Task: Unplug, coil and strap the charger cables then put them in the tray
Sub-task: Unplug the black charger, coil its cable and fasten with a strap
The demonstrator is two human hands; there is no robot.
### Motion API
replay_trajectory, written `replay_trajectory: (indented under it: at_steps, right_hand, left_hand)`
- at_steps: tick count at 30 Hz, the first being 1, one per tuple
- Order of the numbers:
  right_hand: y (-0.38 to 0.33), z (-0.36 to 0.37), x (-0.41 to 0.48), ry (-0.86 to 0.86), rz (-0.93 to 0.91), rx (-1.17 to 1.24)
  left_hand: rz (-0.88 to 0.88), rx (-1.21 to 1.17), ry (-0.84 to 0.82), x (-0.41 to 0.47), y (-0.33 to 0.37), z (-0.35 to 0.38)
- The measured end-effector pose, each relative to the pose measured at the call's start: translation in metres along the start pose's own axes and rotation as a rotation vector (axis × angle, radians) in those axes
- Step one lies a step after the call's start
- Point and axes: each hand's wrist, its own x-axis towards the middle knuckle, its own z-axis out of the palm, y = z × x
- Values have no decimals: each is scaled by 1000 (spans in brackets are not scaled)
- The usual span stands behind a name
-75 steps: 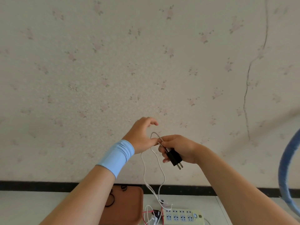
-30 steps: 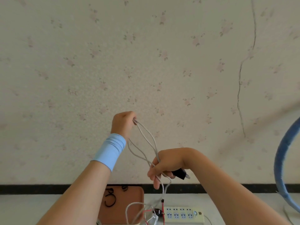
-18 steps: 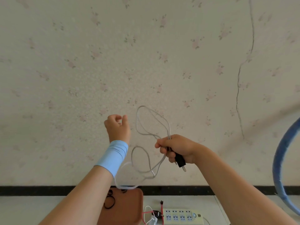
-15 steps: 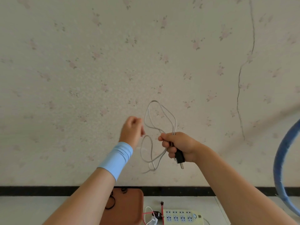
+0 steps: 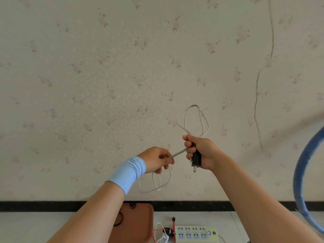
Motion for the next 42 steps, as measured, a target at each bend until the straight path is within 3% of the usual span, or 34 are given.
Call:
replay_trajectory:
  at_steps: [3, 6, 10, 14, 18, 23, 28, 30, 32, 36, 39, 42]
  right_hand:
    - [3, 1, 2, 16, -23, -6]
    - [3, 3, 0, -34, -43, -130]
    - [8, 11, -9, -192, -29, -509]
    - [19, 20, -16, -373, 15, -855]
    - [20, 25, -20, -436, 53, -1041]
    - [19, 16, -19, -525, 65, -1220]
    - [19, 12, -15, -513, 50, -1099]
    - [20, 11, -14, -499, 65, -1028]
    - [21, 10, -12, -431, 56, -915]
    - [16, 10, -6, -239, 20, -630]
    - [14, 9, -8, -244, 24, -586]
    - [16, 11, -10, -279, 21, -636]
  left_hand:
    - [-58, -145, -113, -2, 3, 4]
    - [-75, -623, -17, -2, 11, 3]
    - [-101, -1391, 97, 5, 11, -7]
    - [-91, -1647, 140, 10, 10, -5]
    - [-90, -1618, 210, 10, 10, -10]
    - [-119, -1467, 516, 14, 2, -28]
    - [-212, -1676, 576, 19, -16, -37]
    - [-200, -1635, 599, 18, -13, -34]
    - [-185, -1559, 552, 15, -9, -30]
    - [-165, -1371, 303, 8, -3, -26]
    - [-148, -1163, 189, 4, 4, -20]
    - [-118, -823, 234, 5, 5, -6]
